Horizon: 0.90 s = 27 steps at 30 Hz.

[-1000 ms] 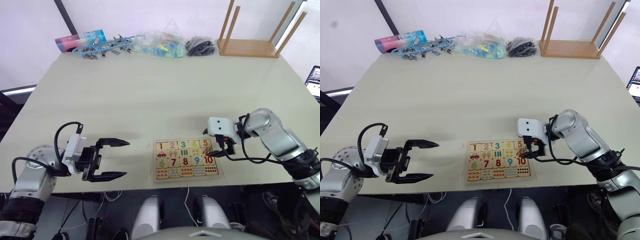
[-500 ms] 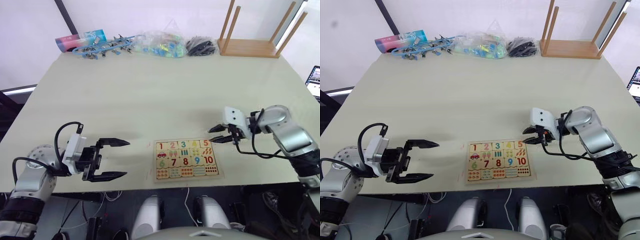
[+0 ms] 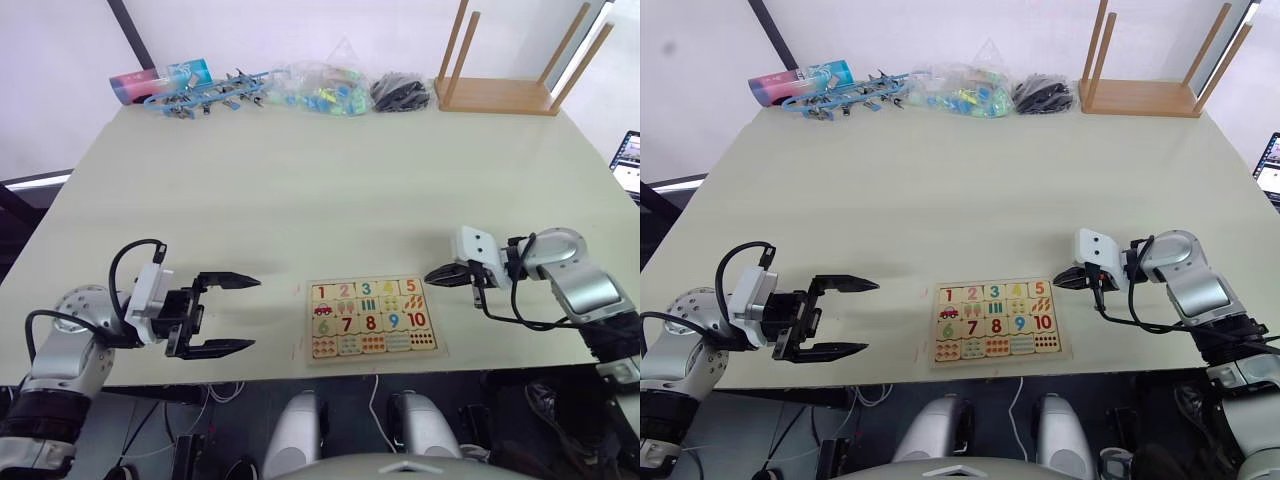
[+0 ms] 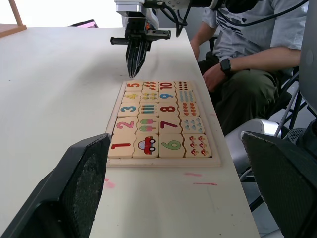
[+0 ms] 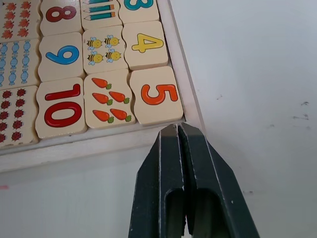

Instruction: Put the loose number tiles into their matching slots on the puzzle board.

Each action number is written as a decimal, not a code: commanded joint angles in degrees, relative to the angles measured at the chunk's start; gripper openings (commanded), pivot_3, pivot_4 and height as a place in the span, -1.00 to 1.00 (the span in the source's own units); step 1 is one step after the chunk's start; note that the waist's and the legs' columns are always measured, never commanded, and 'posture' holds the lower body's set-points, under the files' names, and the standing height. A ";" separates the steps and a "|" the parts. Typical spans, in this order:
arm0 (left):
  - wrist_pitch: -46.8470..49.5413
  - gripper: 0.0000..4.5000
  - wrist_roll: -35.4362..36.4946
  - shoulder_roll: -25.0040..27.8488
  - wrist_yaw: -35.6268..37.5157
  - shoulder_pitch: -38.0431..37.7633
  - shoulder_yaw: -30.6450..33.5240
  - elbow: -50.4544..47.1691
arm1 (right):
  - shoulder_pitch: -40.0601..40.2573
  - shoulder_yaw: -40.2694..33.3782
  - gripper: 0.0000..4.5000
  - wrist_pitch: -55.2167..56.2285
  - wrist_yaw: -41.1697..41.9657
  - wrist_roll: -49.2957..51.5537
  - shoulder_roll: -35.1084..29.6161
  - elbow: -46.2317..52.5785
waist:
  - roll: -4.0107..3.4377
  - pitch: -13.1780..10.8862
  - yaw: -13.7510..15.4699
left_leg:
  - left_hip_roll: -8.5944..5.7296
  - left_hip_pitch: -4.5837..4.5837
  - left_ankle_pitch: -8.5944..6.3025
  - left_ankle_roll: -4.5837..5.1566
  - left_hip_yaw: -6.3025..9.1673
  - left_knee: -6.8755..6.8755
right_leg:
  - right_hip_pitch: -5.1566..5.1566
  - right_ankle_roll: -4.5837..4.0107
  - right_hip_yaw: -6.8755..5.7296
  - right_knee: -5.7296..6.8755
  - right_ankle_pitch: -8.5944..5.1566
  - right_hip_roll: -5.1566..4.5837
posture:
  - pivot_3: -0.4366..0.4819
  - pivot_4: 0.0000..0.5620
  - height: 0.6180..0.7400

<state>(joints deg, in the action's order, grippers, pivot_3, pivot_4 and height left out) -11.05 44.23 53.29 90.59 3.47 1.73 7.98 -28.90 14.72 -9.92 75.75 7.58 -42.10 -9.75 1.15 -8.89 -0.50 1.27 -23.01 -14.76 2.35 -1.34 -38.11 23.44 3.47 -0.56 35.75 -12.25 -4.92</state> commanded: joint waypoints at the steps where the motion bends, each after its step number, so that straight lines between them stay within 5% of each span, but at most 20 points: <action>1: -0.35 1.00 0.50 0.32 1.91 0.06 1.38 -0.53 | -0.19 -0.73 -0.99 1.23 -0.08 -0.03 0.13 0.43 | 0.00 0.00 0.00 | 0.00 0.00 0.00 0.00 0.00 0.00 | 0.00 0.00 0.00 0.00 0.00 0.00 | -0.05 -0.47 1.00; 27: -0.36 1.00 0.64 0.39 1.91 -1.02 2.10 -0.94 | 0.84 0.17 -0.99 1.78 0.13 -1.33 1.75 0.66 | 0.01 0.00 -0.04 | 0.00 0.02 0.00 0.00 0.01 -0.01 | -0.01 0.00 0.00 0.01 0.00 0.01 | -0.05 -0.47 1.00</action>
<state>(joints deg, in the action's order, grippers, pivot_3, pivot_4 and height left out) -11.05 44.23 53.29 90.61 2.83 1.82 7.98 -28.50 15.22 -8.45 75.76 5.90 -40.28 -10.14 1.15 -8.88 -0.54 1.27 -22.99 -14.76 2.35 -1.33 -38.12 23.44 3.47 -0.56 35.77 -12.25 -4.91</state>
